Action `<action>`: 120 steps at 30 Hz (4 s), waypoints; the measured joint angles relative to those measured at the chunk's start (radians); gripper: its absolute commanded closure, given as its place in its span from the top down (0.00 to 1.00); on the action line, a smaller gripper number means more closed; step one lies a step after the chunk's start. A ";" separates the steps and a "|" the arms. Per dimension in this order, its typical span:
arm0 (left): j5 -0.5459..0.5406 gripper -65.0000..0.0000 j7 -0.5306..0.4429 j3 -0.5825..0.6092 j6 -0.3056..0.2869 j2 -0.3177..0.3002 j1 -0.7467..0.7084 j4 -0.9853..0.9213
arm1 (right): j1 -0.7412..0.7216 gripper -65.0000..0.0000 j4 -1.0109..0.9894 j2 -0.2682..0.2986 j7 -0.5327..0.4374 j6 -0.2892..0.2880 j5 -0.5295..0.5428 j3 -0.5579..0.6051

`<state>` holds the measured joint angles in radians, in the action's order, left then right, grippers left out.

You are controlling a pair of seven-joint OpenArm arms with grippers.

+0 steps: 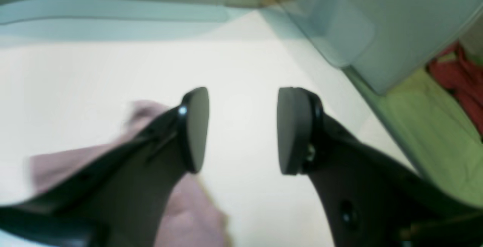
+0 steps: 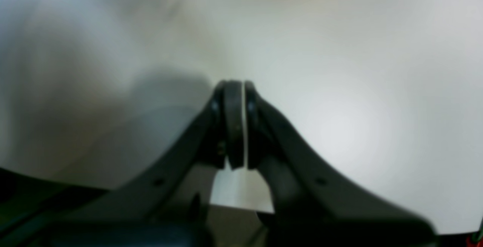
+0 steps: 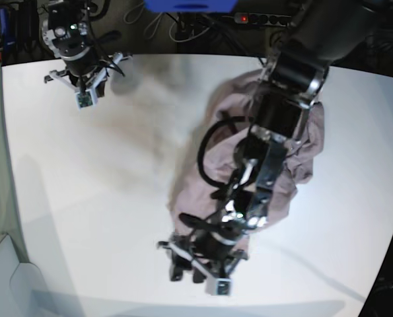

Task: Layout the t-shirt on the table in an organized manner, then fold the t-shirt properly
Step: 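Drag the grasped shirt fabric with the left gripper across the table, spreading it, then reach the right gripper to the shirt edge and grasp the fabric, then pull the grasped fabric outward with the right gripper to spread the shirt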

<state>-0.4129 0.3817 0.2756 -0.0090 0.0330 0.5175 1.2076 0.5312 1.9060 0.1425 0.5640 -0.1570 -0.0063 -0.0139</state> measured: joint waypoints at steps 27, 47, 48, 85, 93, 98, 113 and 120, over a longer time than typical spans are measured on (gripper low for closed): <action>0.003 0.44 0.110 -0.778 0.005 -0.285 -0.848 0.606 | -0.303 0.52 0.089 -0.288 0.170 -0.001 0.044 0.349; 0.000 0.44 0.109 -0.853 0.005 -0.274 -0.898 0.632 | -0.489 0.53 -0.288 -0.290 0.327 0.000 0.568 0.028; 0.000 0.44 0.109 -0.853 0.005 -0.274 -0.897 0.632 | -0.493 0.53 -0.291 -0.290 0.327 0.000 0.568 0.028; 0.000 0.44 0.108 -0.853 0.005 -0.274 -0.885 0.625 | -0.600 0.13 -0.420 -0.292 0.323 0.000 0.571 0.151; 0.000 0.44 0.109 -0.853 0.005 -0.274 -0.885 0.625 | -0.600 0.00 -0.417 -0.292 0.323 0.000 0.572 0.145; 0.000 0.44 0.108 -0.854 0.005 -0.274 -0.885 0.624 | -0.594 0.00 -0.293 -0.290 0.338 0.000 0.567 0.079; 0.000 0.44 0.106 -0.795 0.005 -0.249 -0.900 0.631 | -0.642 0.00 -0.068 -0.075 0.398 -0.003 0.668 -0.147; 0.000 0.44 0.108 -0.710 0.004 -0.241 -0.916 0.660 | -0.673 0.00 -0.135 0.004 0.417 -0.003 0.678 -0.244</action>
<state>-0.4129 0.4896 -0.4347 -0.0048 -0.2085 -0.3988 1.8675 -0.1417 1.7710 0.1467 0.9813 -0.1600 0.6720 -0.2581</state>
